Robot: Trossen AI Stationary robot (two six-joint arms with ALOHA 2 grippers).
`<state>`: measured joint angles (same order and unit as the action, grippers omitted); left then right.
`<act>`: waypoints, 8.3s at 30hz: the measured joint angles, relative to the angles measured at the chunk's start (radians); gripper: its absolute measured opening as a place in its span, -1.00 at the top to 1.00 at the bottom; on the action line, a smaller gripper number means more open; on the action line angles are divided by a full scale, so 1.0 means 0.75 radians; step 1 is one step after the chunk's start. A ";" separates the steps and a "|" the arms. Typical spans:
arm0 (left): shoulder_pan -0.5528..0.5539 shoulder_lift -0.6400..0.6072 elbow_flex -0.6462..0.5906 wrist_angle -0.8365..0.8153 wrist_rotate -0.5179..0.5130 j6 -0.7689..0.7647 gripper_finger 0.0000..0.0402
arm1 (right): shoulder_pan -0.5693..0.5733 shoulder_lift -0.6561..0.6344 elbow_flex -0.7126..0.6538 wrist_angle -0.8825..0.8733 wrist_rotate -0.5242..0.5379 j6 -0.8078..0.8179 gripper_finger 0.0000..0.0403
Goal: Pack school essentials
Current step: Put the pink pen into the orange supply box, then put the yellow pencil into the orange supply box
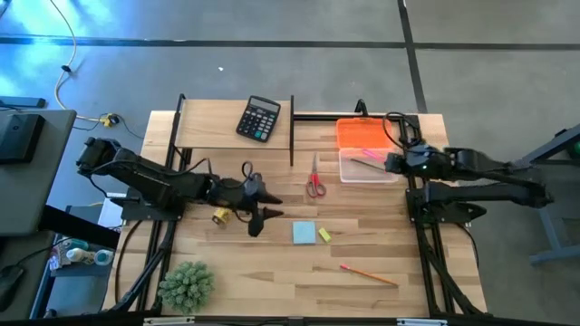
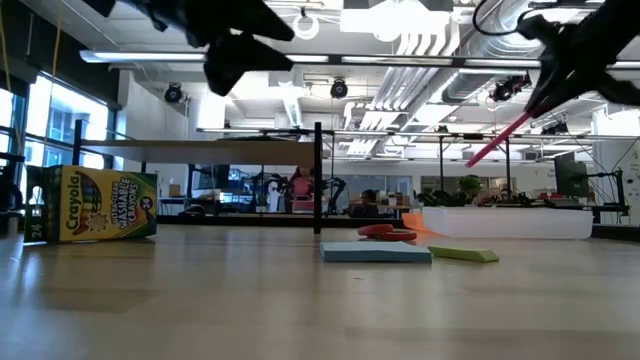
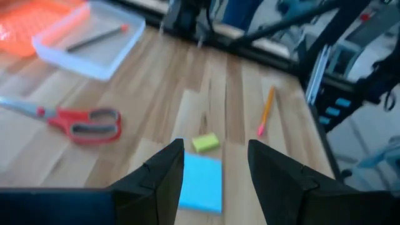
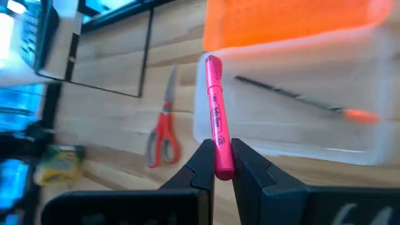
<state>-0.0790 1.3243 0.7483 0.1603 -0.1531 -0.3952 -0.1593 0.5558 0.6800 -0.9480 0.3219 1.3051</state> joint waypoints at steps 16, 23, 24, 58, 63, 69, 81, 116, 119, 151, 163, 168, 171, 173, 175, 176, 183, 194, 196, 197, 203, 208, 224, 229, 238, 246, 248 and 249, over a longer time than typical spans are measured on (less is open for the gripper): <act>0.280 0.000 0.001 0.074 0.155 0.048 0.18 | -0.067 0.042 -0.389 0.515 -0.091 0.111 0.90; 0.337 0.001 0.001 0.099 0.155 0.067 0.18 | -0.188 0.137 -0.389 0.522 -0.154 0.028 0.89; 0.344 0.001 0.001 0.099 0.156 0.068 0.18 | -0.202 0.153 -0.389 0.538 -0.172 0.018 0.88; 0.439 0.002 0.001 0.099 0.204 0.077 0.18 | -0.369 0.165 -0.387 0.637 -0.255 -0.102 0.41; 0.439 0.002 0.001 0.098 0.234 0.077 0.18 | -0.383 0.092 -0.385 0.696 -0.260 -0.190 0.41; 0.439 0.002 0.002 0.096 0.234 0.077 0.18 | -0.350 0.058 -0.256 0.712 -0.288 -0.461 0.41; 0.439 0.002 0.002 0.091 0.285 0.078 0.18 | -0.222 0.143 0.066 0.437 -0.290 -0.760 0.41; 0.352 -0.329 0.306 -0.892 0.313 0.215 -0.06 | 0.525 0.858 0.551 -0.085 -0.299 -0.259 0.41; 0.334 -0.350 0.306 -0.911 0.291 0.213 -0.06 | 0.596 0.897 0.560 -0.096 -0.389 -0.196 0.41; 0.286 -0.352 0.306 -0.981 0.280 0.212 -0.06 | 0.982 1.506 0.897 -0.043 -0.364 -0.140 0.41; 0.287 -0.352 0.306 -0.980 0.209 0.113 -0.06 | 0.982 1.670 0.925 -0.066 -0.469 -0.266 0.29; 0.287 -0.352 0.306 -0.980 0.209 0.096 -0.06 | 0.981 1.720 0.925 -0.063 -0.469 -0.263 0.12; 0.287 -0.352 0.306 -0.978 0.209 0.087 -0.06 | 0.980 1.760 0.906 -0.015 -0.473 -0.282 0.11; 0.287 -0.352 0.306 -0.976 0.209 0.087 -0.06 | 0.980 1.784 0.896 0.025 -0.481 -0.286 0.12; 0.287 -0.352 0.306 -0.976 0.209 0.086 -0.06 | 0.980 1.805 0.890 0.047 -0.490 -0.299 0.15; 0.287 -0.352 0.306 -0.976 0.209 0.084 -0.06 | 0.980 1.815 0.889 0.051 -0.498 -0.313 0.16; 0.287 -0.352 0.306 -0.976 0.209 0.073 -0.06 | 0.980 1.865 0.889 0.059 -0.511 -0.321 0.21; 0.287 -0.352 0.306 -0.976 0.209 0.076 -0.06 | 0.980 1.944 0.889 0.081 -0.555 -0.332 0.22; 0.287 -0.352 0.306 -0.976 0.209 0.076 -0.06 | 0.979 1.945 0.889 0.081 -0.563 -0.331 0.26; 0.287 -0.352 0.306 -0.976 0.209 0.076 -0.06 | 0.979 1.945 0.890 0.080 -0.562 -0.331 0.29; 0.286 -0.352 0.306 -0.976 0.188 0.099 -0.06 | 0.980 1.945 0.889 0.074 -0.570 -0.331 0.60; 0.286 -0.352 0.306 -0.976 0.188 0.101 -0.06 | 0.980 1.945 0.889 0.074 -0.572 -0.331 0.83; 0.286 -0.352 0.305 -0.976 0.188 0.101 -0.06 | 0.955 1.830 0.887 0.163 -0.508 -0.334 0.96; 0.286 -0.352 0.305 -0.977 0.188 0.101 -0.06 | 0.906 1.720 0.889 0.186 -0.359 -0.336 0.96; 0.286 -0.352 0.305 -0.983 0.188 0.101 -0.06 | 0.760 1.457 0.890 0.124 0.047 -0.459 0.96; 0.286 -0.352 0.305 -0.985 0.188 0.099 -0.06 | 0.581 1.207 0.891 0.020 0.372 -0.748 0.96; 0.286 -0.352 0.305 -0.986 0.188 0.098 -0.06 | 0.523 1.143 0.891 0.013 0.440 -0.851 0.96; 0.286 -0.352 0.305 -0.986 0.188 0.097 -0.06 | 0.492 1.111 0.891 0.013 0.468 -0.906 0.96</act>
<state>0.1356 1.0603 0.9771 -0.5793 -0.0120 -0.3223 0.2096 1.3891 1.3479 -0.9384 0.6729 0.6259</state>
